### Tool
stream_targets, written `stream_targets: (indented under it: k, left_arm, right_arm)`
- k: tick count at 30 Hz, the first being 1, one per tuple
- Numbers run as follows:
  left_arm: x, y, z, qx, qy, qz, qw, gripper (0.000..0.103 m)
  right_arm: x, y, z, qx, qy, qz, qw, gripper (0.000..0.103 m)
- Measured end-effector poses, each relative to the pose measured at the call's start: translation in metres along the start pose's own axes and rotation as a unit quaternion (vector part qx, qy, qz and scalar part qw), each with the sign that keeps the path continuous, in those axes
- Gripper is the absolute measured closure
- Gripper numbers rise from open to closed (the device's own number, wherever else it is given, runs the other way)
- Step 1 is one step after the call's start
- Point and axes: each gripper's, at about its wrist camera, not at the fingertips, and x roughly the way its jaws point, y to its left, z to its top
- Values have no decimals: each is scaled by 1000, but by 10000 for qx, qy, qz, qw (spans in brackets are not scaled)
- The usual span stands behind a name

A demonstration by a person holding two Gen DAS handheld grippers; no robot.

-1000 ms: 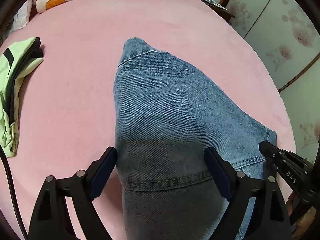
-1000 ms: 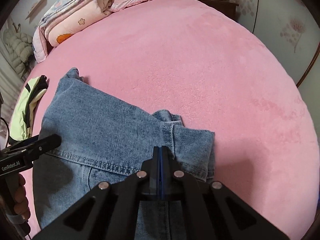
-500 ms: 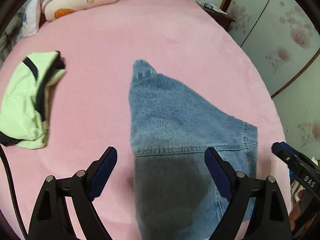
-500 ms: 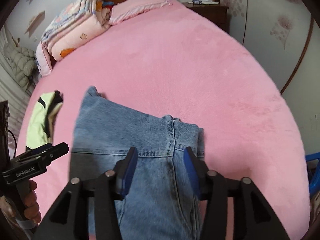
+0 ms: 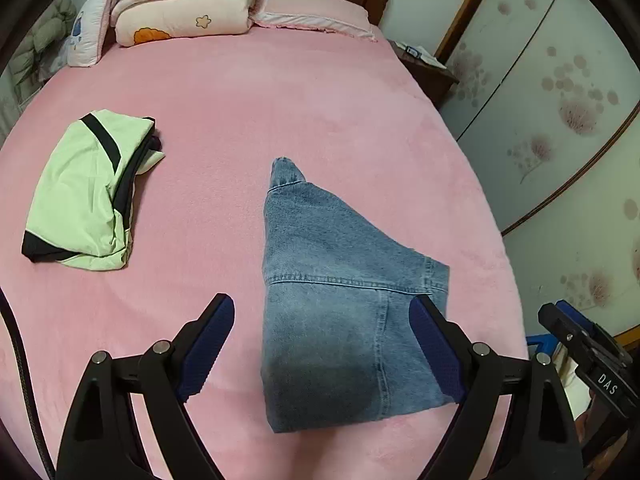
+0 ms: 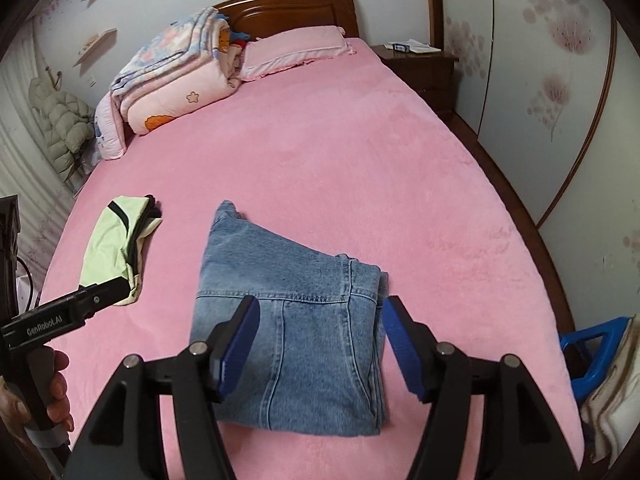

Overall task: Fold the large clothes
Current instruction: 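Move both open tools to the sides of the folded denim bundle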

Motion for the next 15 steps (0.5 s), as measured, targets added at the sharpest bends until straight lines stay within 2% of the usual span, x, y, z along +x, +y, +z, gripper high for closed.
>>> stream_targets:
  k: [5,15]
  left_arm:
    - [-11,-9,-8,157,-31,-69,9998,15]
    - [7,-24,-36,329,327,-232,9987,15]
  right_arm:
    - [-12,0,-7,-111,-19,-34,9999,33]
    - [3,-11,-26,-190,301,-23,9994,32]
